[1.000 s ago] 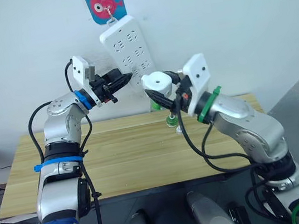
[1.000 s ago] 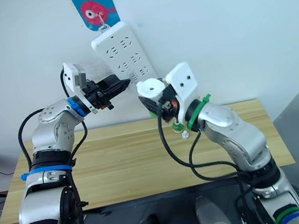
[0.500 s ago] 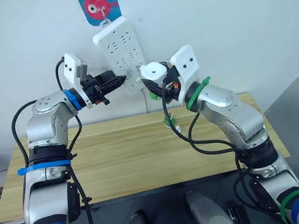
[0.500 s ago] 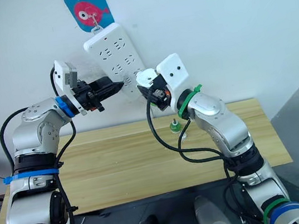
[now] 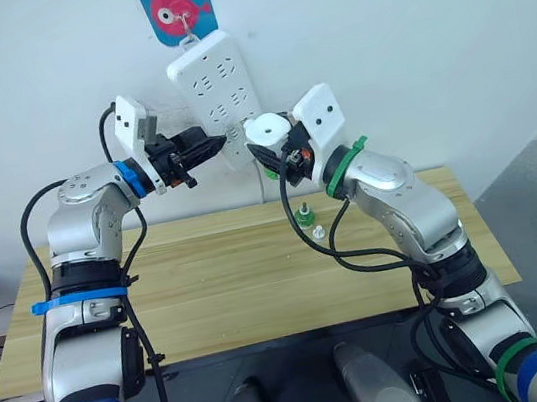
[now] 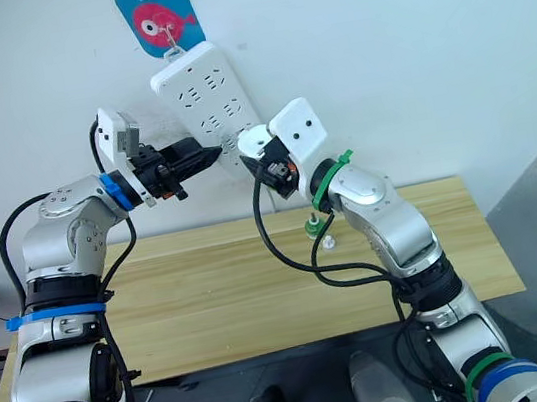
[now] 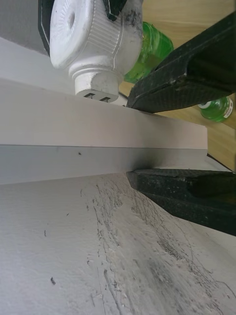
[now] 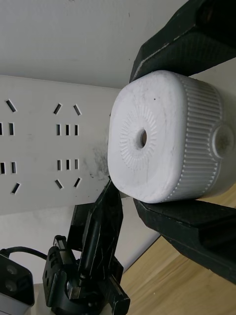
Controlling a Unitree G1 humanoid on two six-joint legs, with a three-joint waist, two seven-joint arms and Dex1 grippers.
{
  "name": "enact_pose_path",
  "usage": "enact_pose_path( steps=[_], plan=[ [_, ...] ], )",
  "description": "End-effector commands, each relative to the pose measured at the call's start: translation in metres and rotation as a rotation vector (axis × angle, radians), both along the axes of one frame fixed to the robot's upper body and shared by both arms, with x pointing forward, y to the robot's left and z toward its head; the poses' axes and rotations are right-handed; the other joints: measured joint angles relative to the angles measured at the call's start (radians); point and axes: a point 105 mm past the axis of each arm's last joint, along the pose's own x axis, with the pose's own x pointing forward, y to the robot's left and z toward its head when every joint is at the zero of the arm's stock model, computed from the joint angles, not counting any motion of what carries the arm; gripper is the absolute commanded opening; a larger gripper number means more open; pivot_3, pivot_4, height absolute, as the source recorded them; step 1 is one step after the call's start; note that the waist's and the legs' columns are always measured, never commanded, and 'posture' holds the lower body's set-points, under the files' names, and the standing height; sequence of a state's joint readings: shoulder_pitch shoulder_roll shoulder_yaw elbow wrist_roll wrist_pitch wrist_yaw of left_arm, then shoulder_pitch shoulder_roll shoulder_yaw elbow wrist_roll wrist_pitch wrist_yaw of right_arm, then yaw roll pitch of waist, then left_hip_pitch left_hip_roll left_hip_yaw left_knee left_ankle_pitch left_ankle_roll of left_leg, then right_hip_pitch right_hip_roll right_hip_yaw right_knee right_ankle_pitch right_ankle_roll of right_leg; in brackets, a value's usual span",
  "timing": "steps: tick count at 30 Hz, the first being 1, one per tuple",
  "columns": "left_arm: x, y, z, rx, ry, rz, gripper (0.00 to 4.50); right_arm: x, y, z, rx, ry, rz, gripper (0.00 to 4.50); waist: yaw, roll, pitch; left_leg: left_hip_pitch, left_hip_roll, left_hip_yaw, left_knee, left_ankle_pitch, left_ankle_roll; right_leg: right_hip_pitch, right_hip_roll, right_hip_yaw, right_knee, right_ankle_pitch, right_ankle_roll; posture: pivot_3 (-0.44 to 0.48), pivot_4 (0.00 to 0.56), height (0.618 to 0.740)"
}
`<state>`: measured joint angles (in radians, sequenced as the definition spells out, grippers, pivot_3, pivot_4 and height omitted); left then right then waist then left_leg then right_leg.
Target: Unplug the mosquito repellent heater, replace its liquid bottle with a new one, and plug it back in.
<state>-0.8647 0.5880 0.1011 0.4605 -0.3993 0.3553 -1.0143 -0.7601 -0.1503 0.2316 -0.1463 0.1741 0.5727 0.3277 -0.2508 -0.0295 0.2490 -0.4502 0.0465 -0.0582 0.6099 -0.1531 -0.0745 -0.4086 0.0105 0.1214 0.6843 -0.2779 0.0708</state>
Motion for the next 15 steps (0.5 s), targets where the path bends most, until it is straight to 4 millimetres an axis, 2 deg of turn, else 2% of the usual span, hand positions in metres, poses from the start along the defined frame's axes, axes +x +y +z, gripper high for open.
enact_pose_path(
  steps=[1,15],
  plan=[
    [-0.0022,0.0015,0.0014,0.014,-0.009,0.004,1.32,-0.0012,-0.0005,0.0201,0.015,-0.083,-0.010,3.04,0.000,0.000,0.000,0.000,0.000,0.000,0.000,0.000,0.000,0.000,0.000,0.000,0.000,0.000,0.000,-0.259,0.212,0.740],
    [-0.0032,0.0000,0.0014,0.015,-0.007,-0.004,1.32,0.0018,0.0013,0.0190,-0.007,-0.076,-0.022,3.04,0.000,0.000,0.000,0.001,0.000,0.000,0.000,0.000,0.000,0.000,0.000,0.000,0.003,0.000,0.000,-0.265,0.213,0.740]
  ],
)
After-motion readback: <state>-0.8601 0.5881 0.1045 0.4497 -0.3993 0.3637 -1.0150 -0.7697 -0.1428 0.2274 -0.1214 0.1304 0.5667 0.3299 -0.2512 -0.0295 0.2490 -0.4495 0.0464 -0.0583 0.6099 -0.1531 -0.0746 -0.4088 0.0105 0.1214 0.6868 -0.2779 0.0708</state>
